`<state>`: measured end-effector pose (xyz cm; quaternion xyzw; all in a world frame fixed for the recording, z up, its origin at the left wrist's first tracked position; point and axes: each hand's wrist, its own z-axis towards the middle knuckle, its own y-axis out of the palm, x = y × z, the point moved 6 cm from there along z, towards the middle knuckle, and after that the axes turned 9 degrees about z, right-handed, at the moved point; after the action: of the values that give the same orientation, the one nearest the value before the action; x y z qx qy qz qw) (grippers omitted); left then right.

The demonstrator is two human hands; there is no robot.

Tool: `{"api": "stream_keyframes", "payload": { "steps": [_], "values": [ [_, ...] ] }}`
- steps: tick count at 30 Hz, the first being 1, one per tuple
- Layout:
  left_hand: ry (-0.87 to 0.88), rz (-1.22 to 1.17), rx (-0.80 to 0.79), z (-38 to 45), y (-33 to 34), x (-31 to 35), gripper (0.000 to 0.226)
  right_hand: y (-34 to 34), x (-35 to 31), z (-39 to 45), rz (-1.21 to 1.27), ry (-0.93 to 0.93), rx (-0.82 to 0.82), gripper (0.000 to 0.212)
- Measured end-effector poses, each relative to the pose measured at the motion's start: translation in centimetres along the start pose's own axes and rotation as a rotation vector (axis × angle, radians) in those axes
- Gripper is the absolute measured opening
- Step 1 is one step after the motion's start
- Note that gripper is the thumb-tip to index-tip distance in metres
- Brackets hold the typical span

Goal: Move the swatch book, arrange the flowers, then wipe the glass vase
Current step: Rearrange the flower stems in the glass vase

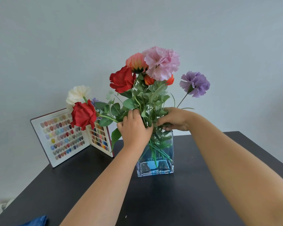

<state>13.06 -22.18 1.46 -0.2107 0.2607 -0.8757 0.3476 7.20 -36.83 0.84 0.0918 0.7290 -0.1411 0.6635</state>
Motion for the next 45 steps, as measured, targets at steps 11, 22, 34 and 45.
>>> {"api": "stream_keyframes", "payload": {
  "steps": [11, 22, 34, 45],
  "values": [
    [0.022, 0.010, 0.025, -0.2, -0.3, -0.3, 0.054, -2.0, 1.0, -0.2, 0.049, 0.048, 0.068, 0.014],
    [-0.002, -0.003, 0.023, -0.3, -0.4, -0.5, 0.049, -3.8, 1.4, -1.6, 0.263, -0.202, 0.255, 0.019],
    [-0.009, -0.020, 0.030, -0.1, -0.2, -0.1, 0.047, -1.6, -0.2, -1.5, 0.036, -0.304, 0.441, 0.013],
    [-0.008, -0.012, 0.023, 0.8, 0.3, 0.0, 0.049, -1.8, -0.6, -2.8, 0.062, -0.277, 0.177, 0.015]
  ]
}}
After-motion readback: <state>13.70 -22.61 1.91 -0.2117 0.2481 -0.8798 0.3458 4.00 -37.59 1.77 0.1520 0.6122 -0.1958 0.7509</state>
